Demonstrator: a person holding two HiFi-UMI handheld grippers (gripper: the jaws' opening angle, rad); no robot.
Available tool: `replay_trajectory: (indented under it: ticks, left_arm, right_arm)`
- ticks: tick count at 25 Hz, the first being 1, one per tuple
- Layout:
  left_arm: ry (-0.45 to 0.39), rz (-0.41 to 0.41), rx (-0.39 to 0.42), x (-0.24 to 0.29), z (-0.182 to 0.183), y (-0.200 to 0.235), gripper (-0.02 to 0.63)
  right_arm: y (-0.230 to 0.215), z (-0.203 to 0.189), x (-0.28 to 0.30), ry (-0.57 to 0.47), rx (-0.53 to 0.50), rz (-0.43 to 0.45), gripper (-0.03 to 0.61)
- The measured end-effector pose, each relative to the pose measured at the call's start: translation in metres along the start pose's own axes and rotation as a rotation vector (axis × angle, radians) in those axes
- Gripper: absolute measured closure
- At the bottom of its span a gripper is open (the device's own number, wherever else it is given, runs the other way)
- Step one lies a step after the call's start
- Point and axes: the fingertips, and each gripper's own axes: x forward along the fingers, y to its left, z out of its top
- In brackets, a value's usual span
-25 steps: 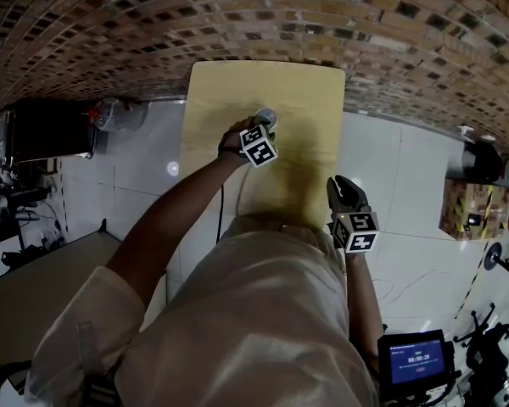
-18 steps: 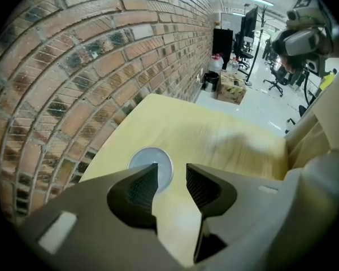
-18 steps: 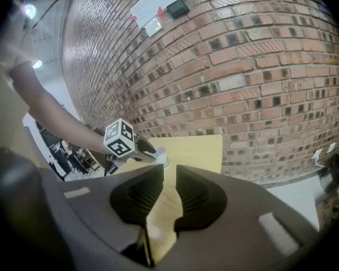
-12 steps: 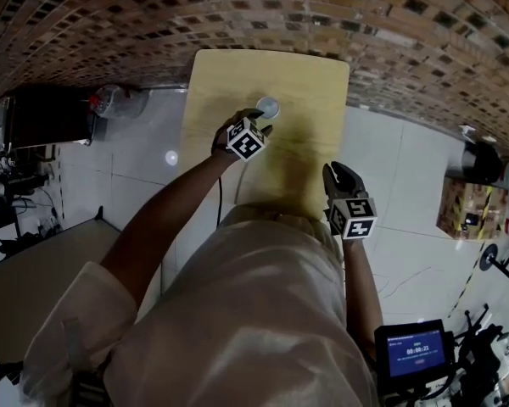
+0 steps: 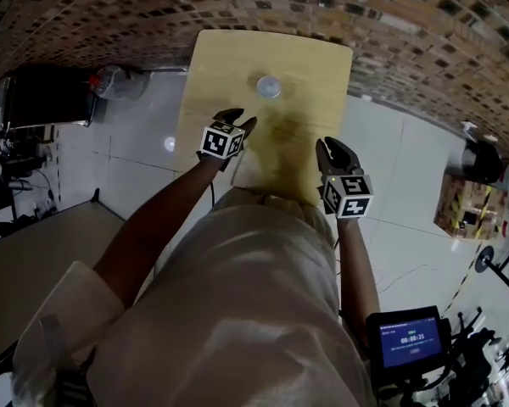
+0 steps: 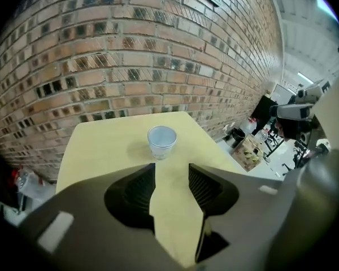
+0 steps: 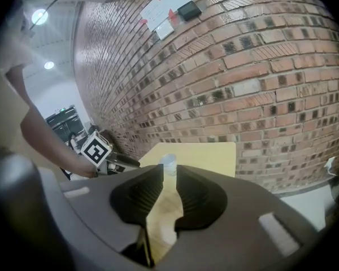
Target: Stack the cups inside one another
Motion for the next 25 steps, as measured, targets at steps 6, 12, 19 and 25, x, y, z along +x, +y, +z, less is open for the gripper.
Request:
replay_trajectory:
  ticks: [6,12,19,25]
  left_arm:
    - [-0.095,0.025,-0.105,-0.031,0.005,0.003,0.41]
    - [-0.164,0.077,-0.236,-0.064,-0.017,0.016,0.412]
    - [-0.223,0.113,-0.278,-0.107,-0.038,0.024,0.415]
    - [-0.224,0.169,-0.334,-0.136,-0.073,0.036,0.493]
  right_arm:
    - [0.018,-0.002,0.001,0.004,-0.023,0.032,0.512]
    - [0.039,0.0,0.001,0.003,-0.061,0.073,0.512]
    - [0.057,-0.001,-0.004,0.016,-0.09,0.116,0.512]
    - [0.071,-0.011,-0.002,0.031,-0.087,0.14,0.512]
